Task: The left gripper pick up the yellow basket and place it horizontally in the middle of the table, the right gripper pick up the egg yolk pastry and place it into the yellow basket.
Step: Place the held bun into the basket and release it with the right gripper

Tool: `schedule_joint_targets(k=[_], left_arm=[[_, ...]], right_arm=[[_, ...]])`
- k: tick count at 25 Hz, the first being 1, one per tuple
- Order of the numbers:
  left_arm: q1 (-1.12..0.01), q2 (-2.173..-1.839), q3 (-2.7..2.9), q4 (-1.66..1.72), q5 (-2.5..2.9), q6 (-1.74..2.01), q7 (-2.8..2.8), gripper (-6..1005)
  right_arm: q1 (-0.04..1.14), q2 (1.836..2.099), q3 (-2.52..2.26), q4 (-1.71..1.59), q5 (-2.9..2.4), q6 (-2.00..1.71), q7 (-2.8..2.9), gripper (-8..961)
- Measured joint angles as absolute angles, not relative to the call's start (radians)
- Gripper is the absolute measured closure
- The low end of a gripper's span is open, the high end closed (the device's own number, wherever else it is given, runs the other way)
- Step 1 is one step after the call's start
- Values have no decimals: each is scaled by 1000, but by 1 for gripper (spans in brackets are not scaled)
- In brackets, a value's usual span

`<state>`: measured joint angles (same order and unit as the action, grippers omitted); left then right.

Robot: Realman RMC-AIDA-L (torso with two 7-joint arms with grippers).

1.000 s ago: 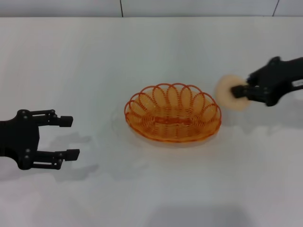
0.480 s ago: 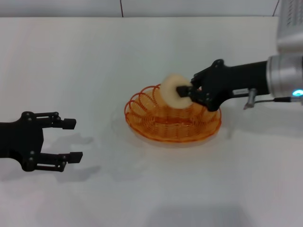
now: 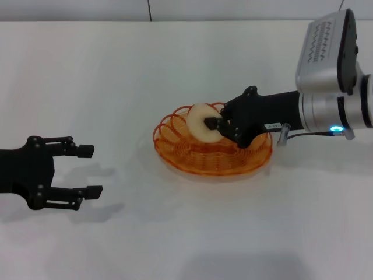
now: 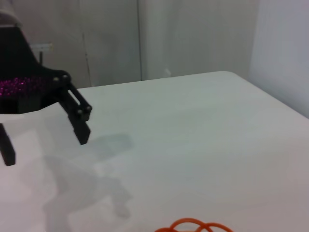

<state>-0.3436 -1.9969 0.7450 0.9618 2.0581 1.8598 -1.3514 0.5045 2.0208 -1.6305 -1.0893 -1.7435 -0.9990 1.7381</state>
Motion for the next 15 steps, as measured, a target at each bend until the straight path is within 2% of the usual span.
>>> schedule_joint_targets(k=[6,11,14,15], left_arm=[[-344,-1996,741,962,2058,1857,-1349,194],[-344,-1996,741,962,2058,1850,-1346,194],[-342,-1996,741,962,2058,1848,-1340,194],[-341,-1995,740,962,2057,1848,-1339,194]], right_arm=[[507,2023,-1674,-1089,-1740,-996,1721,899],[508,2021,-1673,-1090,-1739,-994,1720,705],[498,2016,-1654,-1100,-1740,-1015,1720,513],[494,2014,-1639,-1102,-1741,-1035,1718,491]])
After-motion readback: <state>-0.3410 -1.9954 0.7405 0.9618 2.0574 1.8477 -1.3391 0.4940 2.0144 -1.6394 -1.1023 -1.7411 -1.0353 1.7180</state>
